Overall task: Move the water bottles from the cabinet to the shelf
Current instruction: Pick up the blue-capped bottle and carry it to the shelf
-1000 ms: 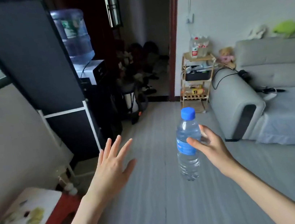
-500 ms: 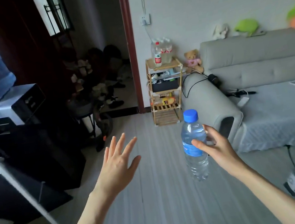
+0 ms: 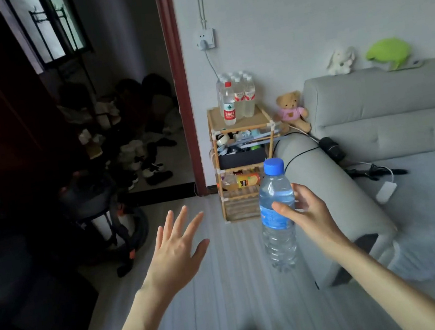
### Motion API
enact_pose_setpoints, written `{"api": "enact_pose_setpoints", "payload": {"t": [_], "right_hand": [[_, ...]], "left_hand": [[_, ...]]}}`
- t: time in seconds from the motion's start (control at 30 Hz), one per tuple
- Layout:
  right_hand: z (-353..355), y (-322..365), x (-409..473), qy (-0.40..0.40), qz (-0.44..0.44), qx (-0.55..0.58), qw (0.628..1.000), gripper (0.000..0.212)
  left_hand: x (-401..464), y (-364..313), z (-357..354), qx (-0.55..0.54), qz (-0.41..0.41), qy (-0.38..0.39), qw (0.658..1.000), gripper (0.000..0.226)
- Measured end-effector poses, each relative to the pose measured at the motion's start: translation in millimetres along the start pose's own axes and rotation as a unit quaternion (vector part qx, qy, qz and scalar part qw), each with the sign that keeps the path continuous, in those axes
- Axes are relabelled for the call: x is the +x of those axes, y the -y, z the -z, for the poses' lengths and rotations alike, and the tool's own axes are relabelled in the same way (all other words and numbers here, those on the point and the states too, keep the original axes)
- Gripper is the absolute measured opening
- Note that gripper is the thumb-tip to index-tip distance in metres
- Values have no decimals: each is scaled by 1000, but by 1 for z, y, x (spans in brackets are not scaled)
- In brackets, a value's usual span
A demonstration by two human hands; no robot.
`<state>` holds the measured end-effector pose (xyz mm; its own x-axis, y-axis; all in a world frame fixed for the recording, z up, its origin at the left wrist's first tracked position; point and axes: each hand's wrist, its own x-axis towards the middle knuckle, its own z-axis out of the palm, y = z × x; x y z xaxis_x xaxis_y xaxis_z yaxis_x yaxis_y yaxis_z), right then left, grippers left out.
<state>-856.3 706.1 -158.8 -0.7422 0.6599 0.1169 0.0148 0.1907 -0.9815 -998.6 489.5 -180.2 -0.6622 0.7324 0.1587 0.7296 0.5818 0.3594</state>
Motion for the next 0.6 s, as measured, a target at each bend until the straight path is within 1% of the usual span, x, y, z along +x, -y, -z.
{"api": "enact_pose_setpoints", "payload": {"t": [0.13, 0.2, 0.27, 0.33, 0.4, 0.43, 0.53, 0.6], "right_hand": [[-7, -16, 116, -8, -12, -11, 1000, 34], [-7, -22, 166, -22, -12, -19, 999, 44], [-5, -27, 212, -41, -16, -26, 999, 49], [2, -35, 255, -55, -29, -22, 998, 47], [7, -46, 297, -68, -40, -24, 997, 45], [10, -52, 318, -70, -44, -27, 996, 44], [14, -72, 382, -70, -48, -39, 996, 43], [16, -83, 427, -63, -50, -42, 996, 42]], "left_hand": [[119, 29, -11, 7, 0, -4, 1000, 57], [174, 36, -14, -1, -6, -3, 1000, 67], [226, 40, -19, -12, -11, 7, 1000, 76], [273, 42, -28, -16, -15, 29, 999, 76], [316, 46, -39, -16, -17, 53, 998, 66], [336, 49, -46, -16, -18, 59, 998, 66], [392, 59, -66, -18, -17, 55, 998, 81], [433, 66, -82, -17, -6, 61, 998, 82]]}}
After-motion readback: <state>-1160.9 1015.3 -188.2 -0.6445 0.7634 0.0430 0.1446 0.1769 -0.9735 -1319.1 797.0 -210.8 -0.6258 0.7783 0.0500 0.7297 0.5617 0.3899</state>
